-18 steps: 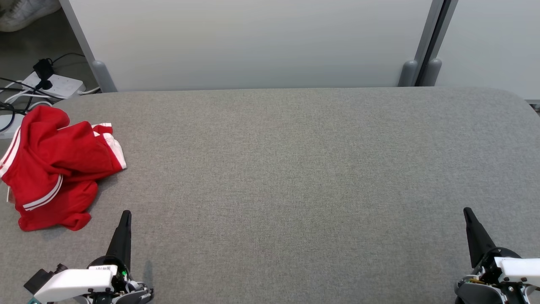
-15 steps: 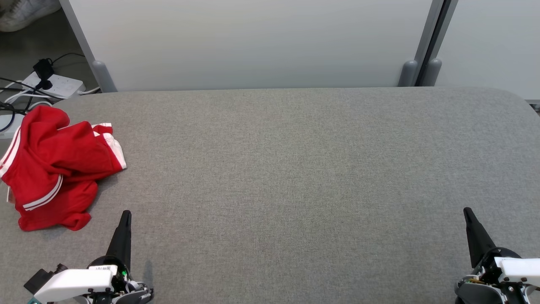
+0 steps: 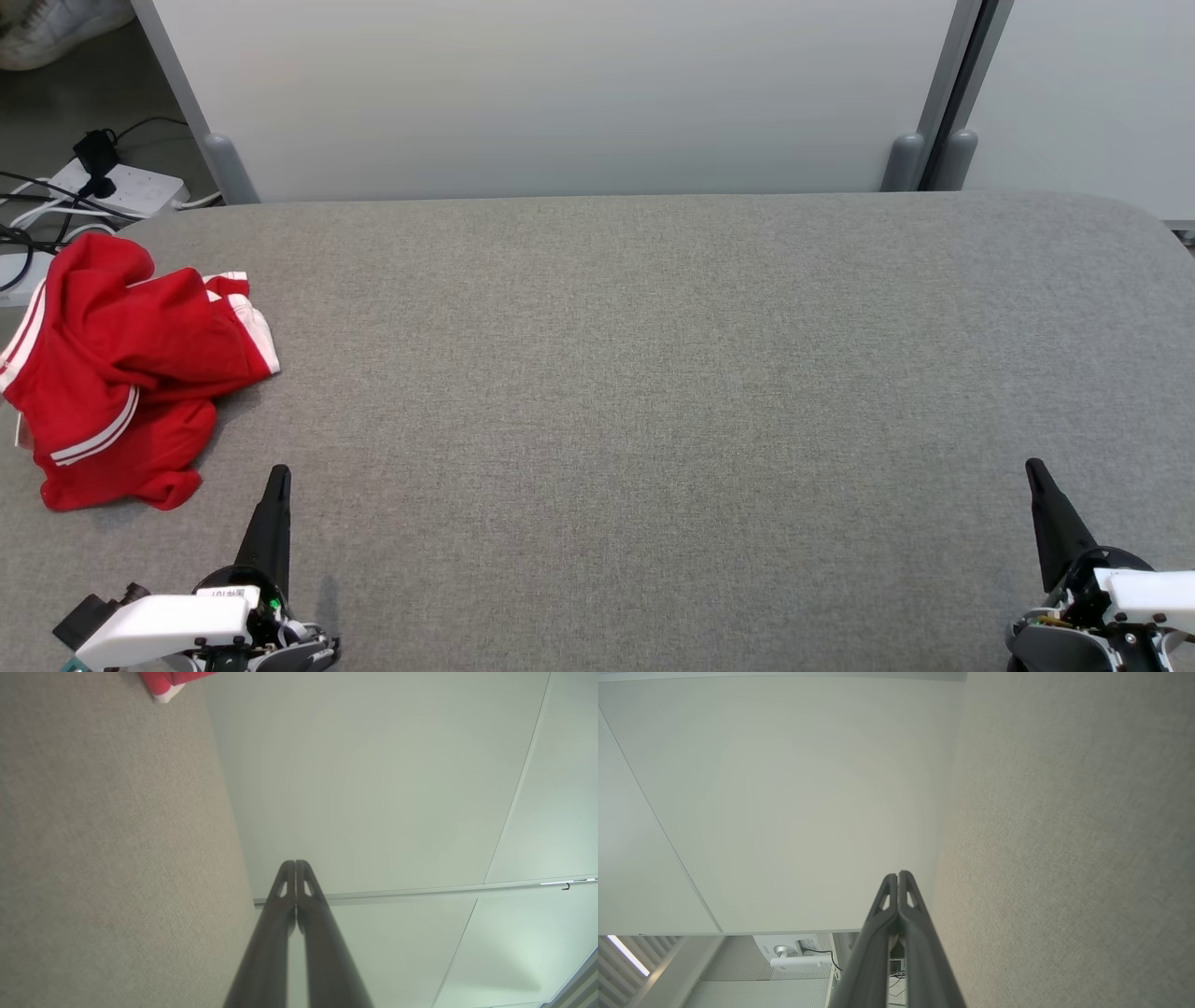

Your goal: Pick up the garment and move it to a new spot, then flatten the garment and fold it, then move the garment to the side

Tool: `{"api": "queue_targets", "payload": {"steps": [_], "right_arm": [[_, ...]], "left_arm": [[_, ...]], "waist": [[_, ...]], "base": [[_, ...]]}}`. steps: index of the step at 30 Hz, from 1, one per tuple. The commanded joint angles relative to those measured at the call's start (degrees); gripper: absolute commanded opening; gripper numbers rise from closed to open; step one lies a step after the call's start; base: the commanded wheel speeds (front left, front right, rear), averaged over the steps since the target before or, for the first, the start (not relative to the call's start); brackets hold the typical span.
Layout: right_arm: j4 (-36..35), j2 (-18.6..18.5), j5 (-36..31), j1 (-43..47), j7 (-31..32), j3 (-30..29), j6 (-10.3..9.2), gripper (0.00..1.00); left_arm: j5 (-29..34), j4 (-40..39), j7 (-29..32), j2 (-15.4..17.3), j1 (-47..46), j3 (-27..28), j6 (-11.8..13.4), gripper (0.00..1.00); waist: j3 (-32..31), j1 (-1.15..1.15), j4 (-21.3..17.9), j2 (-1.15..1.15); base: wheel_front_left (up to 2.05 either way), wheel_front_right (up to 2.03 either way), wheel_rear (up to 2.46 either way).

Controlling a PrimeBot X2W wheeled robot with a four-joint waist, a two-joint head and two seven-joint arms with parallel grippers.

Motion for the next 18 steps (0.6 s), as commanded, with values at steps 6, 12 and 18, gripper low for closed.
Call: {"api": "queue_targets", "payload": {"steps": [6, 12, 18], "right_arm": [[-1.7, -0.8, 0.7, -2.0, 0.4, 0.9, 0.01, 0.0], [-1.7, -0.8, 0.7, -2.0, 0.4, 0.9, 0.01, 0.0], [-1.7, -0.8, 0.7, -2.0, 0.4, 0.9, 0.01, 0.0]], "left_arm": [[-0.3, -1.5, 0.4, 0.5, -3.2, 1.8, -0.3, 0.0], [-0.3, -1.5, 0.4, 0.5, -3.2, 1.8, -0.3, 0.0], [-0.3, -1.5, 0.4, 0.5, -3.2, 1.8, -0.3, 0.0]], "waist": [[0.0, 0.0, 0.0, 0.0], [0.0, 0.0, 0.0, 0.0], [0.0, 0.0, 0.0, 0.0]], "base": [[0.0, 0.0, 0.0], [0.0, 0.0, 0.0], [0.0, 0.0, 0.0]]}}
